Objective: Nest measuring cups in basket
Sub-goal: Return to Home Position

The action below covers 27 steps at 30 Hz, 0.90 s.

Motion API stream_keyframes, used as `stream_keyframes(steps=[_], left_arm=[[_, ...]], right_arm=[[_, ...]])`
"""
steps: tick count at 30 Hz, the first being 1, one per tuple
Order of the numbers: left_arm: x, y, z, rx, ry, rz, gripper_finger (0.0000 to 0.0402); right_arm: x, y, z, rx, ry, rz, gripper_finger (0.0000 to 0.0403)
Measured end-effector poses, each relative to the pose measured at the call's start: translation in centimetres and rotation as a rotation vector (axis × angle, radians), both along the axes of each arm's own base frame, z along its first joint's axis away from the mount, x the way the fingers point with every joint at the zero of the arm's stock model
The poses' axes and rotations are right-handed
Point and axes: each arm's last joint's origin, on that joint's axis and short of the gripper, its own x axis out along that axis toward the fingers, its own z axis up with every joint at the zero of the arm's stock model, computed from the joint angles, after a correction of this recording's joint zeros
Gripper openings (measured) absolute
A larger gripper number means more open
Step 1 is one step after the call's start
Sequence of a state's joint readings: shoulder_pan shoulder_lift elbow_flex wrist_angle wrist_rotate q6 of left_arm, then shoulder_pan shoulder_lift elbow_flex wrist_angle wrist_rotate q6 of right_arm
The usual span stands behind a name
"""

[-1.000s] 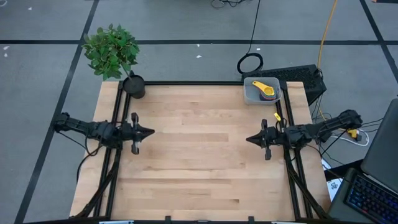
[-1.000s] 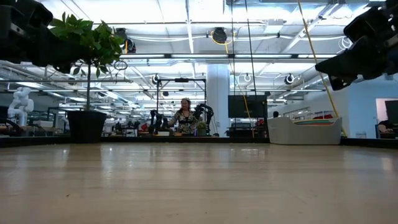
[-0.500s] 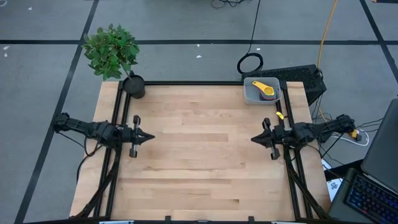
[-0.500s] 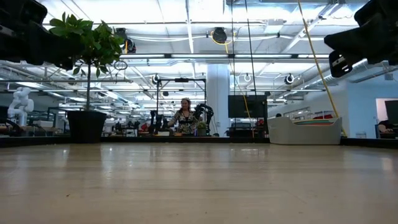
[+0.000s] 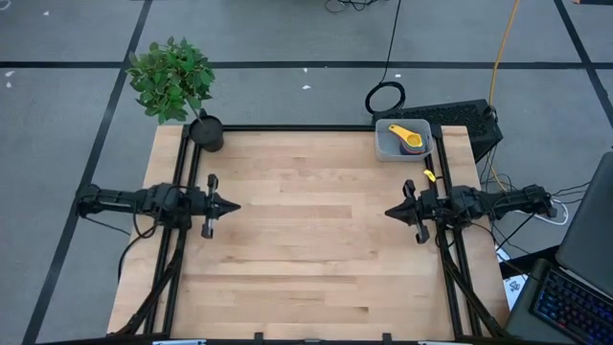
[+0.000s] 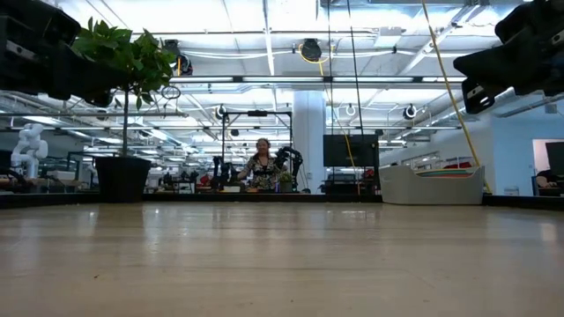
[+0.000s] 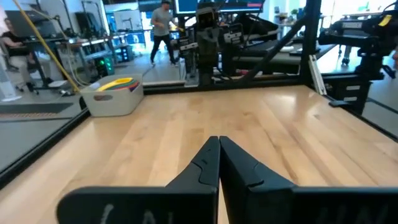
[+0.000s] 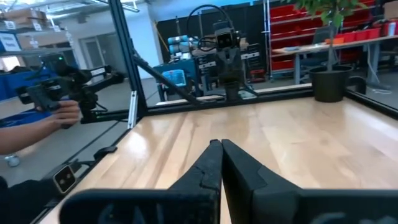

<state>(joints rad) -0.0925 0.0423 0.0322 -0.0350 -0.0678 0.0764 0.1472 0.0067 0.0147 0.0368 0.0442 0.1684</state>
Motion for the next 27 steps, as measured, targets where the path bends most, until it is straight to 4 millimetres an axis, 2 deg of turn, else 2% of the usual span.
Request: stream_keyframes(steps=[15,27], left_arm=[[0.09,0.89,-0.19,-0.052,0.021,0.042,0.0008],[0.09,0.88,-0.18,-0.062,0.021,0.042,0.0014]], right_arm=[[0.06,-0.45,-0.04,-0.003,0.003,-0.012,0.0],[0.06,-0.46,-0.05,-0.084,-0.004,-0.018,0.0]])
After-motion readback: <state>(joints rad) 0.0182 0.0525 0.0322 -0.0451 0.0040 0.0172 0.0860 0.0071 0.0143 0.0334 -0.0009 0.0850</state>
